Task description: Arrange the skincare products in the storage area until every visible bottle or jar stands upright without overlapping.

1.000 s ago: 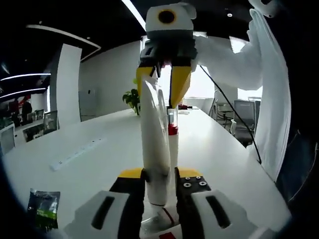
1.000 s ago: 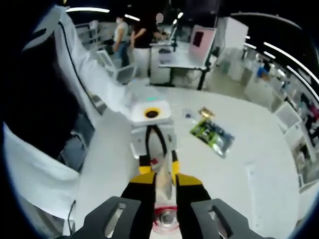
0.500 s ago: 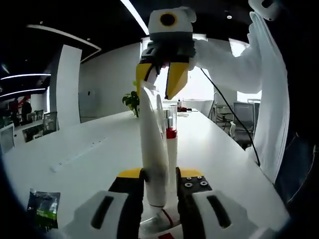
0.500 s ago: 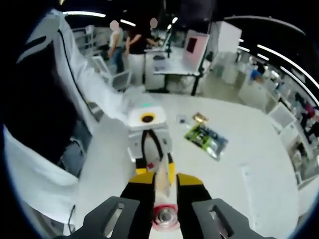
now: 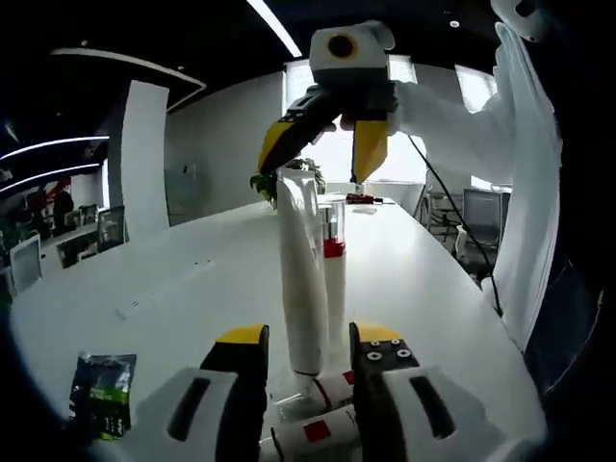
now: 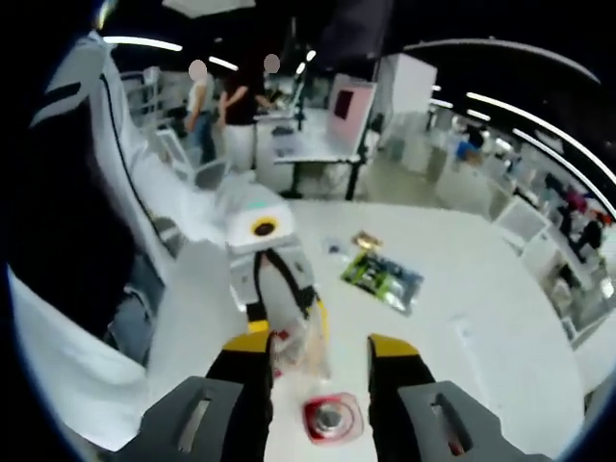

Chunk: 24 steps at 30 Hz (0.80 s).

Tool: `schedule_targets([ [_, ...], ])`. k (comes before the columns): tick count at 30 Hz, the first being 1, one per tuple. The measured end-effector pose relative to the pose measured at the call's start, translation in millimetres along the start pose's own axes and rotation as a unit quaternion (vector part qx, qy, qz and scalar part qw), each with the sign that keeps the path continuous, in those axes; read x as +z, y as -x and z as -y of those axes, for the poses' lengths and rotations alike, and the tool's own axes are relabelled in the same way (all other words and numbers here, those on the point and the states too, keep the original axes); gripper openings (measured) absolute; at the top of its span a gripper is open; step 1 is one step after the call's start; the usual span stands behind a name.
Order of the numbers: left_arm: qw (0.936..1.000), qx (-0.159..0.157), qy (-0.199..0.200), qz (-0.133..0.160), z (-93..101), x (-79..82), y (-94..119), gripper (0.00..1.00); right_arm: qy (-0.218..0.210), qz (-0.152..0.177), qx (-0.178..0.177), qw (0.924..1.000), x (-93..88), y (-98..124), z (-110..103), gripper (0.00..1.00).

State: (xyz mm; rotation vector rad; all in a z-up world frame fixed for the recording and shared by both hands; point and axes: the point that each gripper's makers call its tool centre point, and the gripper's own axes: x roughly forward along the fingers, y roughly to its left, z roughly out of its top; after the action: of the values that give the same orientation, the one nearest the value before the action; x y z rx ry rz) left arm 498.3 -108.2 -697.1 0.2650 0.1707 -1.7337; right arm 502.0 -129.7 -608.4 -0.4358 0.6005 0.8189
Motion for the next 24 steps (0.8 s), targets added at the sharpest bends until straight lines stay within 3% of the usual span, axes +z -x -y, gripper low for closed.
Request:
schedule_targets([
  [4,0.9991,0.026,0.031,0.01,-3.5,5.5,18,0.33,-0.012,0.013,-0.011,0.9998,5.0,5,-5,0.37],
  [8,0.9958,0.051,0.075,-0.011,-10.3,2.2,36,0.41,-0.027,0.019,-0.025,0.9991,6.2,11,-4,0.4],
  [12,0.9926,0.082,0.088,-0.017,-17.9,2.1,53,0.52,-0.038,0.019,-0.038,0.9984,3.7,14,-4,0.53],
  [20,0.9871,0.123,0.092,-0.045,-24.8,-4.7,76,0.72,-0.05,0.017,-0.049,0.9974,-3.2,19,-7,0.63],
  [24,0.9816,0.144,0.108,-0.065,-27.7,-14.4,88,0.79,-0.053,0.015,-0.065,0.9963,-7.6,24,-8,0.73],
])
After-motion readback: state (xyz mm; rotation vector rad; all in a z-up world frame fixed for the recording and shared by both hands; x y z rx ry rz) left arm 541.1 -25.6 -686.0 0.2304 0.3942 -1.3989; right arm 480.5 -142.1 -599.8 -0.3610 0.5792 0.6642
